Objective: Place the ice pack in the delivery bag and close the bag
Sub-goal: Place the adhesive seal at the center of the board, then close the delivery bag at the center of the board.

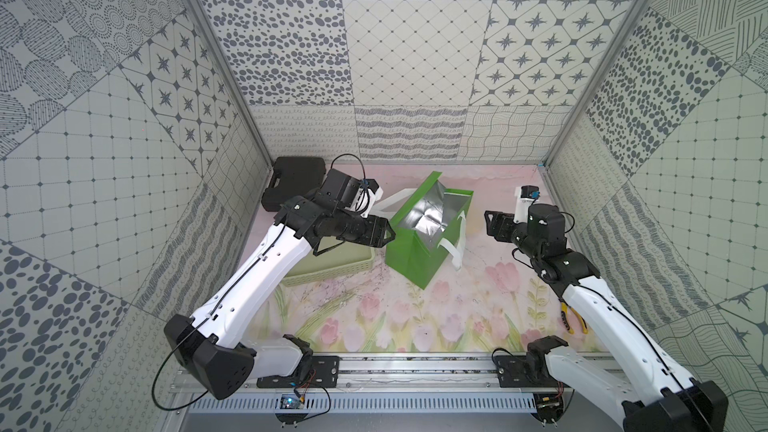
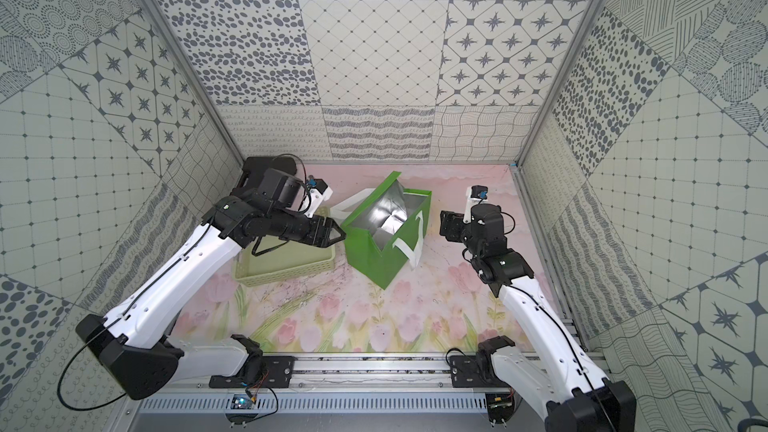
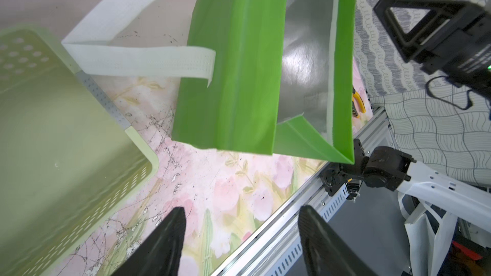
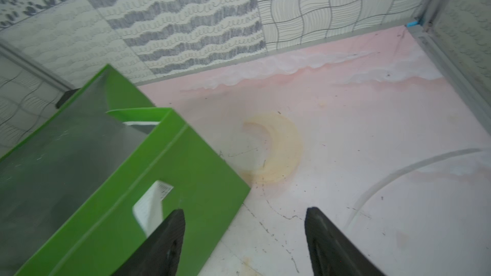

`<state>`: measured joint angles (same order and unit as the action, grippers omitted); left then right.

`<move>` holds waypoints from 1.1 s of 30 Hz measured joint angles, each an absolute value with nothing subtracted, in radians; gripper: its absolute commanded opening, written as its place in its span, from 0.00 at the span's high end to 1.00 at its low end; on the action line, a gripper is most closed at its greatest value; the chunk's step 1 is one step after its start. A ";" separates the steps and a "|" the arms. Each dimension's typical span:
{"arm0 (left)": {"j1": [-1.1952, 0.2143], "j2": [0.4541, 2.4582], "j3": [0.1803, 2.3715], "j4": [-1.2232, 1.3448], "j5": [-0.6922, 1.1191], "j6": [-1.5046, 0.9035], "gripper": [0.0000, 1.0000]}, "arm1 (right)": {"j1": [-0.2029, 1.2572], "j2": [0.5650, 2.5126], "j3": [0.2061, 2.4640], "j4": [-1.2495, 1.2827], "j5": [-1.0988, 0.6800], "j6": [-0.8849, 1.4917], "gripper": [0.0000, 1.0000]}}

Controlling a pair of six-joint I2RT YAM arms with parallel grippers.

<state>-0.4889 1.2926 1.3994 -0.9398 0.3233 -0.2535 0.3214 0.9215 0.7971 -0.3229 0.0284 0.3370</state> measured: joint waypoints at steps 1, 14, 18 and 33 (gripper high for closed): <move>-0.489 1.271 1.357 -0.920 0.331 -0.244 0.20 | 0.357 0.903 0.789 -0.327 0.015 0.332 0.27; -0.489 1.354 1.143 -0.627 0.451 -0.121 0.16 | 0.693 0.949 0.668 -0.286 -0.033 0.298 0.34; -0.489 1.417 1.137 -0.538 0.479 -0.089 0.17 | 0.719 1.005 0.654 -0.231 -0.034 0.294 0.37; -0.490 1.491 1.129 -0.397 0.580 -0.031 0.31 | 0.748 1.207 0.663 -0.076 -0.061 0.281 0.41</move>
<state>-0.4904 1.4906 1.1294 -0.3969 0.5797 -0.0311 0.7479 1.2072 0.6632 -0.0761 -0.0612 0.2813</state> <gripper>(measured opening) 0.692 0.587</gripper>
